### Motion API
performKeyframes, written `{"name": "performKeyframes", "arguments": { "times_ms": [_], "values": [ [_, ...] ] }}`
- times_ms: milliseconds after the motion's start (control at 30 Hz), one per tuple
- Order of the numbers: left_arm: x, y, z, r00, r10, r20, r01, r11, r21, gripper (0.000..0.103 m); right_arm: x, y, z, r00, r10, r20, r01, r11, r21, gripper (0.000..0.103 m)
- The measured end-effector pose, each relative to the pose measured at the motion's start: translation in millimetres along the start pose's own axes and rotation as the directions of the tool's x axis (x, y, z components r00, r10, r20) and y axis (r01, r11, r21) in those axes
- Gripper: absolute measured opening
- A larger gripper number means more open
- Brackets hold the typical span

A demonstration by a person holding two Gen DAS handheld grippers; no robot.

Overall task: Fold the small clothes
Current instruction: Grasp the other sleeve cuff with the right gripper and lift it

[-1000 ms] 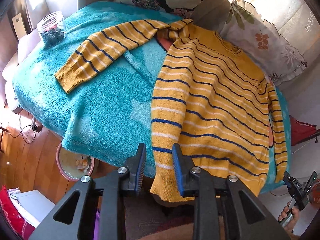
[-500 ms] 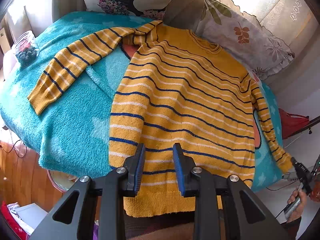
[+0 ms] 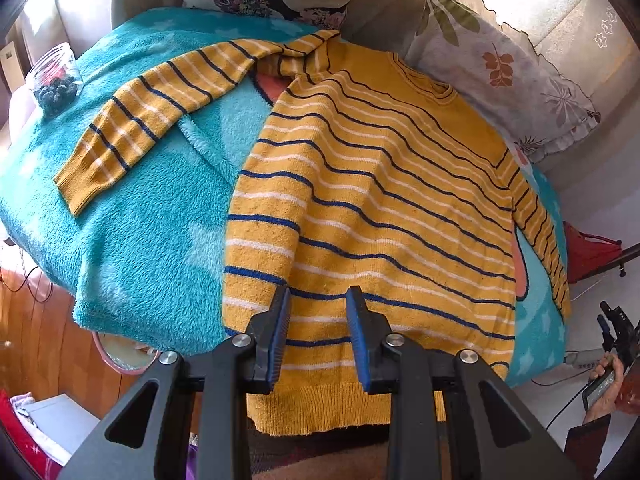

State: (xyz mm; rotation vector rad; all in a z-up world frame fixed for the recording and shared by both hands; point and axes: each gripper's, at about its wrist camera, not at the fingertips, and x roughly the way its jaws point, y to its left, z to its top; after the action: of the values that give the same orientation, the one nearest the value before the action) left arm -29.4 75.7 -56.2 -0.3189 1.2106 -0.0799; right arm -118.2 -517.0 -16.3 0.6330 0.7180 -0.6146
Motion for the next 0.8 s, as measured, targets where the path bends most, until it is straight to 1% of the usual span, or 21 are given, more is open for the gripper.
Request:
{"name": "performKeyframes", "arguments": {
  "times_ms": [33,100,133,200,300,333,367,400,433,467,500,567,600,633,700,733,800],
  "values": [
    [0.7,2.7,0.6,1.000,0.004,-0.002,-0.004,1.000,-0.008,0.027,6.0,-5.8,-6.6,0.999,0.034,-0.024,-0.033,0.999,0.031,0.042],
    [2.0,7.7,2.2,1.000,0.011,-0.009,-0.012,1.000,-0.027,0.028,26.2,-18.5,-23.3,0.990,0.104,-0.093,-0.092,0.988,0.123,0.043],
    [2.6,9.5,3.1,1.000,0.011,-0.013,-0.012,0.999,-0.033,0.028,38.6,-24.5,-30.7,0.984,0.126,-0.124,-0.103,0.978,0.179,0.043],
    [4.1,11.0,4.3,1.000,0.014,-0.019,-0.015,0.999,-0.039,0.028,58.4,-32.2,-42.1,0.975,0.151,-0.161,-0.105,0.959,0.264,0.043],
    [4.8,9.4,5.2,0.999,0.023,-0.025,-0.024,0.999,-0.031,0.028,89.9,-37.8,-49.4,0.971,0.125,-0.202,-0.047,0.935,0.351,0.043],
    [4.3,9.0,5.3,0.999,0.027,-0.025,-0.027,0.999,-0.028,0.028,90.0,-37.1,-47.7,0.978,0.129,-0.161,-0.062,0.928,0.367,0.044],
    [3.8,9.2,5.4,0.999,0.032,-0.025,-0.033,0.999,-0.026,0.028,92.8,-35.0,-43.2,0.984,0.095,-0.152,-0.032,0.928,0.370,0.044],
    [3.2,10.0,5.7,0.999,0.039,-0.026,-0.040,0.999,-0.028,0.028,95.4,-34.0,-40.1,0.986,0.082,-0.145,-0.022,0.927,0.374,0.044],
    [2.3,12.0,6.3,0.999,0.044,-0.026,-0.045,0.998,-0.032,0.028,98.8,-32.4,-36.2,0.987,0.087,-0.138,-0.028,0.925,0.379,0.043],
    [1.0,15.4,7.5,0.999,0.047,-0.026,-0.048,0.998,-0.040,0.028,103.3,-29.0,-32.7,0.985,0.096,-0.143,-0.036,0.926,0.375,0.036],
    [-0.9,19.7,9.0,0.999,0.047,-0.024,-0.048,0.998,-0.052,0.028,107.9,-24.4,-29.3,0.982,0.105,-0.158,-0.041,0.931,0.362,0.008],
    [-5.4,30.7,14.0,0.999,0.044,-0.013,-0.045,0.996,-0.079,0.028,105.9,-3.8,-18.9,0.985,0.084,-0.151,-0.035,0.953,0.300,0.006],
    [-8.2,36.9,16.9,0.999,0.043,-0.003,-0.044,0.995,-0.091,0.028,101.0,10.2,-12.5,0.987,0.085,-0.136,-0.048,0.966,0.255,0.006],
    [-10.7,43.2,20.1,0.999,0.043,0.007,-0.042,0.994,-0.103,0.028,94.2,27.7,-6.7,0.987,0.105,-0.118,-0.078,0.974,0.215,0.006],
    [-13.7,57.0,27.0,0.999,0.039,0.025,-0.035,0.991,-0.129,0.029,83.8,65.2,1.0,0.980,0.167,-0.105,-0.150,0.976,0.156,0.006],
    [-13.8,63.9,31.0,0.999,0.031,0.031,-0.026,0.990,-0.141,0.030,77.6,89.3,3.6,0.973,0.206,-0.104,-0.193,0.974,0.120,0.006],
    [-12.3,77.5,39.7,0.999,0.019,0.040,-0.012,0.987,-0.157,0.030,64.7,146.5,4.8,0.952,0.287,-0.109,-0.285,0.958,0.041,0.006]
  ]
}}
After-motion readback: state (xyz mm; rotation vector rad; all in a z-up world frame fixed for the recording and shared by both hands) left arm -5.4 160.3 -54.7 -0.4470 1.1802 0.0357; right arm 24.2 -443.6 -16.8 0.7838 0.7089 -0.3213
